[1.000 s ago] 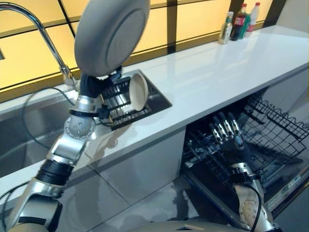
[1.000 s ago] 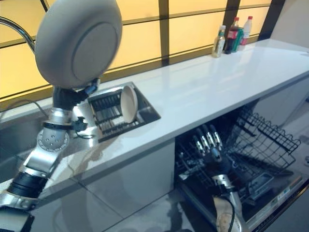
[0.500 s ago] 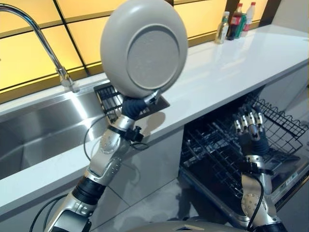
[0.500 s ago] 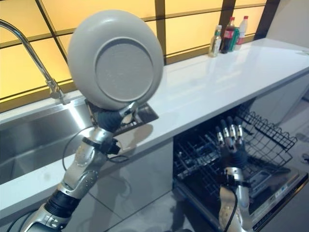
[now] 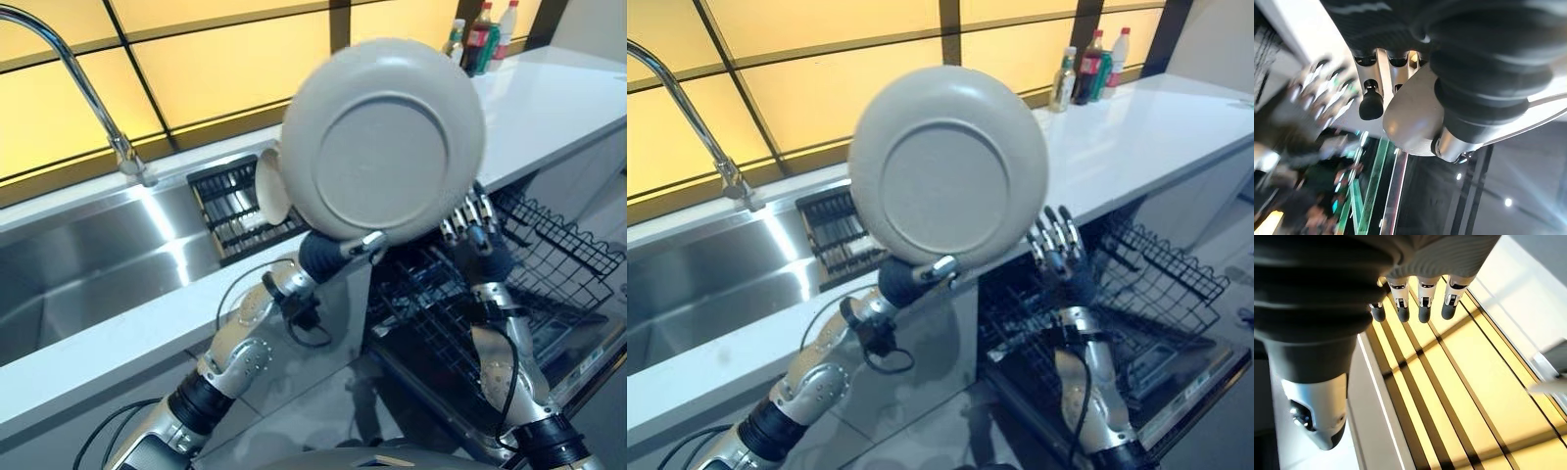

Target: Pick up plates and place into dishwasher.

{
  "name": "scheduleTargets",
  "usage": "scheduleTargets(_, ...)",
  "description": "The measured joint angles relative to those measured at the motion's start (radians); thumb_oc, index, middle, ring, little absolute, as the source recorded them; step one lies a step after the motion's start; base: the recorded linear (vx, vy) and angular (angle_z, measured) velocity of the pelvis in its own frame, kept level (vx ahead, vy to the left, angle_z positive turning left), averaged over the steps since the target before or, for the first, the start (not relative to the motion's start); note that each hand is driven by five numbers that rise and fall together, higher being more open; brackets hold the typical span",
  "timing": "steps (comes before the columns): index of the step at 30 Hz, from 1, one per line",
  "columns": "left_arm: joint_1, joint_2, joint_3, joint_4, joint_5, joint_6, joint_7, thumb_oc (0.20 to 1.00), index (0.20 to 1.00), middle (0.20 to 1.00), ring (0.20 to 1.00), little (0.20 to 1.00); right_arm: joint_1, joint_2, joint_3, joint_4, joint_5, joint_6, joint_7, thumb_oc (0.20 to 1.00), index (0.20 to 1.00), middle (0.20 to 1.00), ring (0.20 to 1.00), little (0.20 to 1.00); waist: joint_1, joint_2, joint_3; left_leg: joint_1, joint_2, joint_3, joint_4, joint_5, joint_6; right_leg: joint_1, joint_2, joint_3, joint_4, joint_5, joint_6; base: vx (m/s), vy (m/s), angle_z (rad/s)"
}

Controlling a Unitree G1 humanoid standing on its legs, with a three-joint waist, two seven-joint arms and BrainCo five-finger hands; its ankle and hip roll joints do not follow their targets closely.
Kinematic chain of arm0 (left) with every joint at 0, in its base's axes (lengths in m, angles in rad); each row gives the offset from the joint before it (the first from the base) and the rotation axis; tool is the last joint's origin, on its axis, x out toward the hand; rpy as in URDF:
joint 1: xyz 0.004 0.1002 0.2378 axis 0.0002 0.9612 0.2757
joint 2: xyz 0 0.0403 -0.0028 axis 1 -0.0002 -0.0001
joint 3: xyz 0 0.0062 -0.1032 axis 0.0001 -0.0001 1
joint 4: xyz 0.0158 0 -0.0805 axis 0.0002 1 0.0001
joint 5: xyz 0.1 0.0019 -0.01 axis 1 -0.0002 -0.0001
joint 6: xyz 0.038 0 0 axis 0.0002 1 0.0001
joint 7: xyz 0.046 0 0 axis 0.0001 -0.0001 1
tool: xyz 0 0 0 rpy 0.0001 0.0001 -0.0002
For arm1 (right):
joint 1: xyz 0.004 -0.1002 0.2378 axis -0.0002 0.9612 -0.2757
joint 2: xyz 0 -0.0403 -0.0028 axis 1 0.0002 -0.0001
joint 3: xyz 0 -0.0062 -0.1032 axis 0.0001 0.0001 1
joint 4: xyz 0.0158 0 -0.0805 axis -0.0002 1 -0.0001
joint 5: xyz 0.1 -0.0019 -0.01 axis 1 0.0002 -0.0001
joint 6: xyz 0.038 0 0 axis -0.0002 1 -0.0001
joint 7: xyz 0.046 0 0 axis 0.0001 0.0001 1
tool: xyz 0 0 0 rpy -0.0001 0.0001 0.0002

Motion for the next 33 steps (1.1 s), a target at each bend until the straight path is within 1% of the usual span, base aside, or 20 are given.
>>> scheduleTargets(6,0.0,0.012,-0.008,0.021,0.0,0.013,-0.041,0.2,0.2,0.2,0.2,0.2,-0.083,-0.007,0.034,0.0,0.066,0.115,0.086,1.0,1.0,1.0,1.0,1.0,0.003,0.002,0.004,0.014,0.0,0.0,0.0,-0.003,0.0,0.017,0.0,0.0,-0.003,0.0,0.0,0.0,0.0,0.0)
scheduleTargets(9,0.001,0.022,-0.006,0.026,0.002,0.023,-0.059,0.2,0.2,0.2,0.2,0.2,-0.083,-0.008,0.035,-0.005,0.113,0.162,0.114,1.0,1.0,1.0,1.0,1.0,0.017,0.006,0.007,0.016,0.001,0.001,0.0,-0.006,0.0,0.017,-0.001,0.0,-0.011,0.0,-0.001,0.0,-0.003,-0.01)
scheduleTargets(11,0.001,0.022,-0.006,0.037,0.004,0.028,-0.061,0.2,0.2,0.2,0.2,0.2,-0.083,-0.009,0.035,-0.007,0.137,0.182,0.12,1.0,1.0,1.0,1.0,1.0,0.029,0.006,0.008,0.016,0.001,0.003,0.0,-0.006,-0.001,0.017,0.0,0.0,-0.013,0.002,-0.002,0.0,0.0,0.0)
scheduleTargets(14,0.004,0.022,0.002,0.064,0.011,0.028,-0.062,0.2,0.2,0.2,0.2,0.2,-0.083,-0.008,0.035,-0.03,0.157,0.198,0.136,1.0,1.0,1.0,1.0,1.0,0.031,0.006,0.008,0.016,0.001,0.002,0.0,-0.007,-0.001,0.019,0.0,0.0,-0.016,0.002,-0.003,0.0,0.0,0.0)
scheduleTargets(20,0.013,0.03,0.022,0.073,0.01,0.029,-0.057,0.2,0.2,0.2,0.2,0.2,-0.086,-0.008,0.03,-0.036,0.156,0.207,0.151,1.0,1.0,1.0,1.0,1.0,0.03,0.006,0.008,0.018,0.001,0.002,0.0,-0.009,-0.001,0.025,-0.001,0.0,-0.02,0.004,-0.004,0.0,0.0,0.0)
scheduleTargets(22,0.016,0.03,0.048,0.073,0.009,0.027,-0.064,0.2,0.2,0.2,0.2,0.2,-0.085,-0.008,0.021,-0.034,0.156,0.216,0.149,1.0,1.0,1.0,1.0,1.0,0.029,0.005,0.009,0.02,0.001,0.003,0.0,-0.01,-0.002,0.027,0.0,0.0,-0.021,0.004,-0.004,0.0,0.0,0.0)
scheduleTargets(26,0.016,0.028,0.073,0.067,0.007,0.011,-0.059,0.2,0.2,0.2,0.2,0.2,-0.069,0.005,-0.006,-0.011,0.157,0.215,0.124,1.0,1.0,1.0,1.0,1.0,0.029,0.0,0.012,0.029,0.002,0.009,0.0,-0.013,-0.003,0.033,0.0,0.003,-0.022,0.004,-0.003,-0.01,0.008,-0.04)
scheduleTargets(29,0.018,0.023,0.107,0.06,0.0,-0.008,-0.048,0.2,0.2,0.2,0.2,0.2,-0.056,0.041,-0.025,0.025,0.177,0.186,0.072,1.0,1.0,1.0,1.0,1.0,0.027,-0.004,0.014,0.03,0.002,0.011,0.0,-0.013,-0.003,0.032,0.0,0.005,-0.022,0.004,-0.003,0.0,0.004,-0.01)
scheduleTargets(33,0.02,0.017,0.128,0.054,-0.007,-0.025,-0.023,0.2,0.2,0.2,0.2,0.2,-0.021,0.117,-0.073,0.025,0.235,0.109,0.003,1.0,1.0,1.0,1.0,1.0,0.025,-0.005,0.015,0.031,0.002,0.015,0.0,-0.015,-0.002,0.032,0.0,0.008,-0.022,0.004,-0.003,0.0,0.004,-0.01)
